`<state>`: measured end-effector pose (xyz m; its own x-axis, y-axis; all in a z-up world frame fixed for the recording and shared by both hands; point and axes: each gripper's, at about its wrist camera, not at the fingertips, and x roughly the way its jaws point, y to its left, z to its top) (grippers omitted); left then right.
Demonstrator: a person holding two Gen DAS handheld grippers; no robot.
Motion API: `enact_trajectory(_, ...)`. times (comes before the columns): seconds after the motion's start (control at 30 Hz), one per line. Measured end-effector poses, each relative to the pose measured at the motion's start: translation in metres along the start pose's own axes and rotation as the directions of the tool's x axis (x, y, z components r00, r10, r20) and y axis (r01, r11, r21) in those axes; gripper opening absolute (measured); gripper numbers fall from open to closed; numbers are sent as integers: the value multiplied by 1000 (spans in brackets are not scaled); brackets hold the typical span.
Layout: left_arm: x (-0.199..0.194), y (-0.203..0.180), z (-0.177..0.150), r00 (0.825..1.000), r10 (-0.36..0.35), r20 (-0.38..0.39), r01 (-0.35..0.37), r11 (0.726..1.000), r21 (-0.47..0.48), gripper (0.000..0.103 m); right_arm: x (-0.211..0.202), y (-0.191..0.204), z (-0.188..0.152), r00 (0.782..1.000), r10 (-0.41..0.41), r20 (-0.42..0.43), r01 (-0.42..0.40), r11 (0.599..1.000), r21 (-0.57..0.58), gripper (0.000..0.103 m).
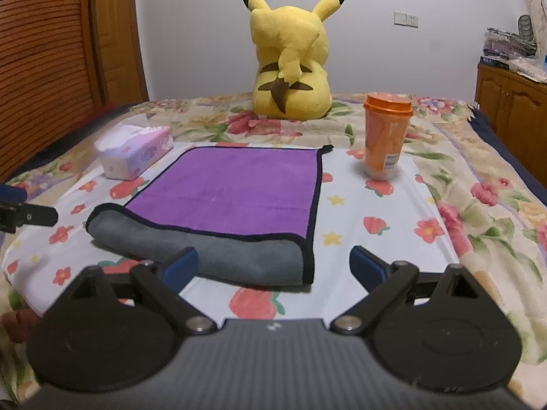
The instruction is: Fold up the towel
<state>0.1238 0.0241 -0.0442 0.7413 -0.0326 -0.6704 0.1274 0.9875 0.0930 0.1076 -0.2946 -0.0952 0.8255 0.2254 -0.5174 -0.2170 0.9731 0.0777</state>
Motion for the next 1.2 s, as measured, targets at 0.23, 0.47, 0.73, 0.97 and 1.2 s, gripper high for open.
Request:
enact_trajectory(0.23, 18, 8, 9, 1000, -21, -8, 21, 1000, 5, 100, 14, -2, 3, 1000, 8, -17, -8, 1000, -11, 95)
enact_trajectory(0.47, 37, 19, 17, 998, -59, -26, 58, 998, -29, 96, 30, -6, 7, 999, -3, -36, 2, 1000, -17, 91)
enact_trajectory(0.73, 60, 23, 20, 992, -117, -57, 115, 993, -38, 84, 52, -15, 9, 998, 9, -69, -9, 1000, 0, 88)
enact_trajectory(0.97, 83, 24, 19, 987, -134, -86, 133, 991, -12, 64, 69, -21, 10, 992, 49, -115, -46, 999, 29, 86)
enact_trajectory(1.2, 96, 30, 19, 983, -149, -104, 147, 989, -29, 49, 78, -25, 9, 983, 104, -154, -94, 993, 69, 77)
